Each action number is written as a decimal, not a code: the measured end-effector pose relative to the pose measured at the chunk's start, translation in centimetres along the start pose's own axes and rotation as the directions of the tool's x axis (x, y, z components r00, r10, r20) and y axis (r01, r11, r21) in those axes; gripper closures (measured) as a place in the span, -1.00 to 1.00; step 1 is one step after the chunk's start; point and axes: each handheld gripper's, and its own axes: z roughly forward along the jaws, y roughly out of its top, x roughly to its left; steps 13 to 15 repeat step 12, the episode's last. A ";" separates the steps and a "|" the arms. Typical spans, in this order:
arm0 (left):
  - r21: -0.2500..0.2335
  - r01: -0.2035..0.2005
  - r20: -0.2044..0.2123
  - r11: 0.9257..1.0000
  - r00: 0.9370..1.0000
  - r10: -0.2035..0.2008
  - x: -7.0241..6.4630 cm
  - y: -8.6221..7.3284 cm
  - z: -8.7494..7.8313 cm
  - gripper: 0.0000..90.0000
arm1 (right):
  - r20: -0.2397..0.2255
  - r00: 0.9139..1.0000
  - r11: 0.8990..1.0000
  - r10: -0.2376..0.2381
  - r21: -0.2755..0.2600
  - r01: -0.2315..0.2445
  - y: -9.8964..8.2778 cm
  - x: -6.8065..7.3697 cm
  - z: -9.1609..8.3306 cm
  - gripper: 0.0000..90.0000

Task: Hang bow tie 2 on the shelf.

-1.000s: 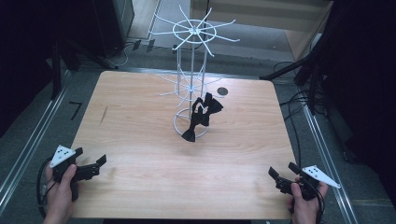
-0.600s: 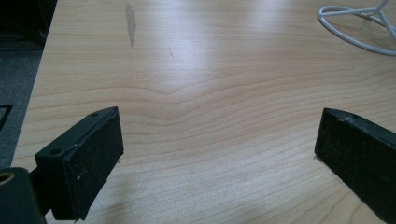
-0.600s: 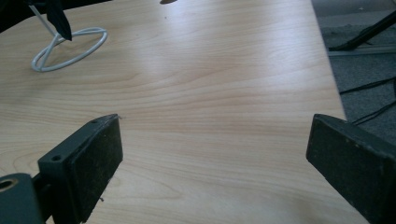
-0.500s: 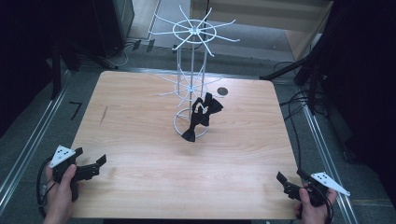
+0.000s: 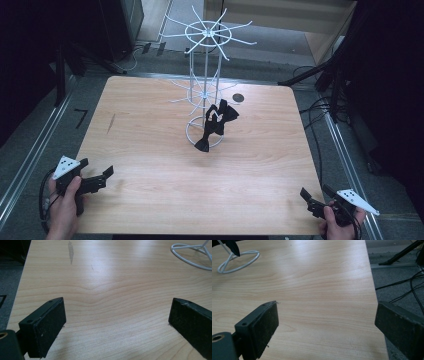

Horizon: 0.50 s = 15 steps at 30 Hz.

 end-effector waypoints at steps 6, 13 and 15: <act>-0.001 -0.001 0.000 1.000 1.000 0.001 0.0 0.0 0.0 -0.97 | 0.007 1.000 1.000 -0.023 0.014 0.022 0.0 0.2 0.1 -0.87; 0.007 -0.002 0.007 1.000 1.000 0.002 0.0 0.0 0.1 -0.97 | 0.006 1.000 1.000 -0.025 0.019 0.025 0.0 0.2 0.1 -0.87; 0.007 -0.002 0.007 1.000 1.000 0.002 0.0 0.0 0.1 -0.97 | 0.006 1.000 1.000 -0.025 0.019 0.025 0.0 0.2 0.1 -0.87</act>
